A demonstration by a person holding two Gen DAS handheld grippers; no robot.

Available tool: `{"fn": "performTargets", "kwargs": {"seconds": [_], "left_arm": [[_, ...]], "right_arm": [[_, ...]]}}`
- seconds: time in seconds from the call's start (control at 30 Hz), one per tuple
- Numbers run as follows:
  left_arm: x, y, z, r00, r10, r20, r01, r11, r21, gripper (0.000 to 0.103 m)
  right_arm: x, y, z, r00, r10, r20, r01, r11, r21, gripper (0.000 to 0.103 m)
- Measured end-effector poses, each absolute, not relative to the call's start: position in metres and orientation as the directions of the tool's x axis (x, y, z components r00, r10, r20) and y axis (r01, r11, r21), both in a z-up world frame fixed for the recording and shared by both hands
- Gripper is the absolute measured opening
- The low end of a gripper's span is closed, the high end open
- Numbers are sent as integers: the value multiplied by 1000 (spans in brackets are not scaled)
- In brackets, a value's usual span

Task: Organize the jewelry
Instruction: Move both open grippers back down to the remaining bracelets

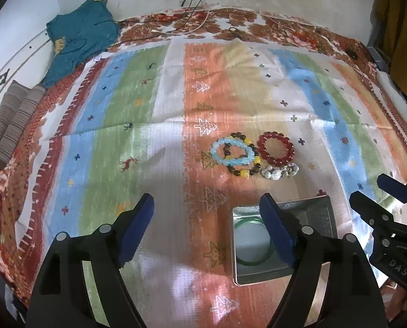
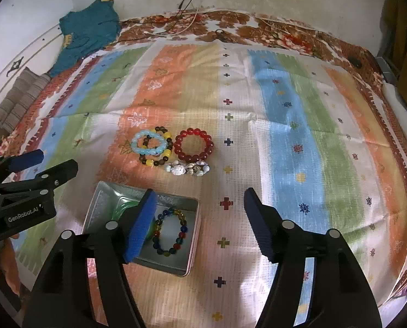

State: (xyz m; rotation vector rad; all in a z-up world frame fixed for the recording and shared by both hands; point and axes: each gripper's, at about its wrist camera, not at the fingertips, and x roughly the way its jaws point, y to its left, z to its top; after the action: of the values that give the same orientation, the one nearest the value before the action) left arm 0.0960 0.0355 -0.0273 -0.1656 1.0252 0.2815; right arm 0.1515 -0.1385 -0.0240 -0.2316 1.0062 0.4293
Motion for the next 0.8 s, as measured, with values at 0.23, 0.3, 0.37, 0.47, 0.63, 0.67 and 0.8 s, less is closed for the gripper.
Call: {"fn": "performTargets", "kwargs": {"seconds": [0.23, 0.3, 0.37, 0.47, 0.63, 0.67, 0.8], "left_arm": [[103, 42, -30, 483, 170, -859, -317, 948, 10, 85], [105, 44, -32, 480, 177, -859, -319, 948, 17, 86], [108, 45, -34, 474, 184, -861, -321, 947, 26, 86], [112, 48, -38, 465, 195, -864, -320, 946, 41, 87], [118, 52, -42, 463, 191, -865, -315, 948, 40, 87], [119, 52, -43, 463, 190, -866, -315, 948, 39, 87], [127, 56, -46, 464, 185, -866, -316, 948, 33, 87]], "right_arm": [[161, -138, -28, 457, 230, -859, -444, 896, 4, 74], [164, -138, -30, 458, 224, -860, -440, 898, 0, 75], [168, -138, -31, 458, 219, -862, -438, 899, -4, 76], [172, -138, -33, 457, 211, -864, -432, 902, -8, 76], [182, -138, -38, 457, 196, -867, -420, 907, -16, 76], [184, -138, -39, 455, 193, -869, -418, 908, -17, 76], [191, -137, -44, 450, 182, -874, -416, 909, -25, 76]]}}
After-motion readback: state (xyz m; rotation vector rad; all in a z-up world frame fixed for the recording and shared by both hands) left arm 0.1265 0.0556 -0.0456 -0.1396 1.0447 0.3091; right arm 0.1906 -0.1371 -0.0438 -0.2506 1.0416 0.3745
